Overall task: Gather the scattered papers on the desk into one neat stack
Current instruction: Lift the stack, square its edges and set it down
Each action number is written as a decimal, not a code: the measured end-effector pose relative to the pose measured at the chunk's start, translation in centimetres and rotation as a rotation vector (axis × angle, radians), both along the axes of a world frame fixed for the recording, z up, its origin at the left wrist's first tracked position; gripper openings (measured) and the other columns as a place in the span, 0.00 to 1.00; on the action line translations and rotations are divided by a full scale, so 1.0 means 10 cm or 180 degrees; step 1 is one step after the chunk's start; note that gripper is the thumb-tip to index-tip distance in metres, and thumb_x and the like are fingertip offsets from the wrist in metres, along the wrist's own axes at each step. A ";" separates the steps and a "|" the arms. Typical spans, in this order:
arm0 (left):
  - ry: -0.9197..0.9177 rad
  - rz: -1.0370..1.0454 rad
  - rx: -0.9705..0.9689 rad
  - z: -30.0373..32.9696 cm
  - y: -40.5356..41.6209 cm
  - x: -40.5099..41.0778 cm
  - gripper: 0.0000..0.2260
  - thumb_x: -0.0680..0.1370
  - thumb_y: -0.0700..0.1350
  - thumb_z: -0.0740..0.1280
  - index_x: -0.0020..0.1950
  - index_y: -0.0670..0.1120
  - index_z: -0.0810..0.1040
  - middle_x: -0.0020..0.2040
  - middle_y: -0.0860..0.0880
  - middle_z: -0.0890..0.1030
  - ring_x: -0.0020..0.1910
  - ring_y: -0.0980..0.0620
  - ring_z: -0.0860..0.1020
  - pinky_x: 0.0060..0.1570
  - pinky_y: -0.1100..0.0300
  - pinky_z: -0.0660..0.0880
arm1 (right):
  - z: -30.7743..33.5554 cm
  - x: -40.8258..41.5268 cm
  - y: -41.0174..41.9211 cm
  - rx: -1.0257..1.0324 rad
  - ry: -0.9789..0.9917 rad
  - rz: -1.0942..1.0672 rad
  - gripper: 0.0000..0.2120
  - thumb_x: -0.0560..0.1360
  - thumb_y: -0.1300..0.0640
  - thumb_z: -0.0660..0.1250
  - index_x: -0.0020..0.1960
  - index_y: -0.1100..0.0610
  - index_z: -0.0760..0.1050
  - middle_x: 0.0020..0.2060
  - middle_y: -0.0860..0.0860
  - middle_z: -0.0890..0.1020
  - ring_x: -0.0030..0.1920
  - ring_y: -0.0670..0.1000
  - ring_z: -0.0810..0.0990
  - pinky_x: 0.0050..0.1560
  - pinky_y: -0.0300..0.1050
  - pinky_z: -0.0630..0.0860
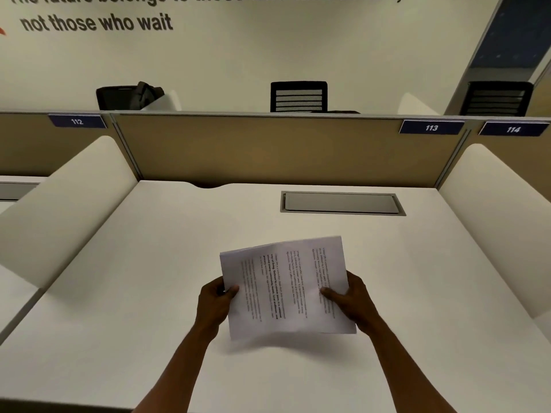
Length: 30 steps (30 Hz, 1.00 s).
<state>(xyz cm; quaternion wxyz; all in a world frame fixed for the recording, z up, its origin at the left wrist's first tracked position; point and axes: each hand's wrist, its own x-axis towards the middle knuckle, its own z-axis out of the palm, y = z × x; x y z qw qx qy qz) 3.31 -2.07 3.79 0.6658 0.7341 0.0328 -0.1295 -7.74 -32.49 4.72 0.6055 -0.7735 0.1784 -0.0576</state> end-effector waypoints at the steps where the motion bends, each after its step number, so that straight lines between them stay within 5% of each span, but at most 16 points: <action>1: 0.0109 -0.0015 -0.0057 -0.02 0.02 0.02 0.09 0.77 0.36 0.69 0.55 0.46 0.83 0.51 0.45 0.86 0.51 0.42 0.84 0.44 0.53 0.81 | 0.08 0.03 -0.02 0.0027 0.0006 0.0111 0.20 0.69 0.55 0.78 0.59 0.54 0.78 0.52 0.52 0.85 0.47 0.51 0.86 0.47 0.53 0.84; 4: 0.0345 -0.0120 0.0023 -0.06 0.07 0.07 0.18 0.74 0.41 0.74 0.63 0.49 0.79 0.58 0.42 0.83 0.56 0.40 0.82 0.51 0.45 0.81 | 0.30 0.13 -0.09 0.0092 0.0041 0.0422 0.19 0.70 0.58 0.77 0.59 0.55 0.78 0.53 0.52 0.85 0.48 0.53 0.86 0.48 0.53 0.84; 8: -0.0368 0.0350 0.1344 0.11 0.04 0.08 0.44 0.71 0.53 0.77 0.80 0.52 0.56 0.75 0.45 0.68 0.73 0.43 0.68 0.70 0.43 0.68 | 0.52 0.21 -0.14 0.0004 0.0104 0.0660 0.19 0.69 0.58 0.75 0.59 0.55 0.78 0.53 0.51 0.85 0.46 0.53 0.86 0.46 0.48 0.84; 11: -0.1652 0.0126 0.1811 0.48 -0.04 0.09 0.41 0.72 0.57 0.73 0.79 0.50 0.57 0.78 0.47 0.62 0.78 0.47 0.59 0.72 0.54 0.59 | 0.64 0.28 -0.15 -0.0297 0.0114 0.0862 0.20 0.68 0.53 0.75 0.59 0.51 0.79 0.53 0.48 0.85 0.47 0.51 0.86 0.49 0.50 0.83; 15: -0.2921 -0.0782 0.2077 0.95 -0.25 0.11 0.32 0.76 0.58 0.68 0.77 0.51 0.64 0.76 0.49 0.67 0.76 0.50 0.64 0.70 0.53 0.67 | 0.77 0.39 -0.09 -0.0794 0.0189 0.1195 0.21 0.69 0.49 0.73 0.61 0.49 0.78 0.54 0.47 0.83 0.48 0.49 0.84 0.50 0.48 0.82; 21: -0.2327 -0.1124 0.1597 1.29 -0.56 0.14 0.30 0.76 0.54 0.70 0.76 0.51 0.67 0.67 0.50 0.78 0.64 0.53 0.77 0.64 0.55 0.74 | 0.98 0.51 0.04 -0.1061 0.0042 0.1510 0.18 0.70 0.50 0.74 0.59 0.50 0.79 0.54 0.48 0.83 0.49 0.50 0.83 0.52 0.50 0.81; 26: -0.1907 -0.0896 0.1179 1.31 -0.60 0.10 0.08 0.76 0.50 0.71 0.53 0.49 0.83 0.48 0.53 0.86 0.43 0.53 0.84 0.44 0.58 0.82 | 1.13 0.50 0.12 -0.1032 0.0034 0.1526 0.24 0.68 0.43 0.73 0.61 0.49 0.78 0.56 0.49 0.82 0.50 0.51 0.83 0.53 0.52 0.82; 30: -0.1407 -0.0551 0.0520 1.26 -0.49 0.09 0.05 0.75 0.47 0.73 0.49 0.48 0.84 0.44 0.52 0.86 0.40 0.51 0.85 0.41 0.58 0.82 | 1.23 0.39 -0.06 -0.0193 -0.0197 0.1607 0.20 0.70 0.42 0.74 0.58 0.50 0.80 0.50 0.53 0.85 0.49 0.57 0.84 0.48 0.52 0.81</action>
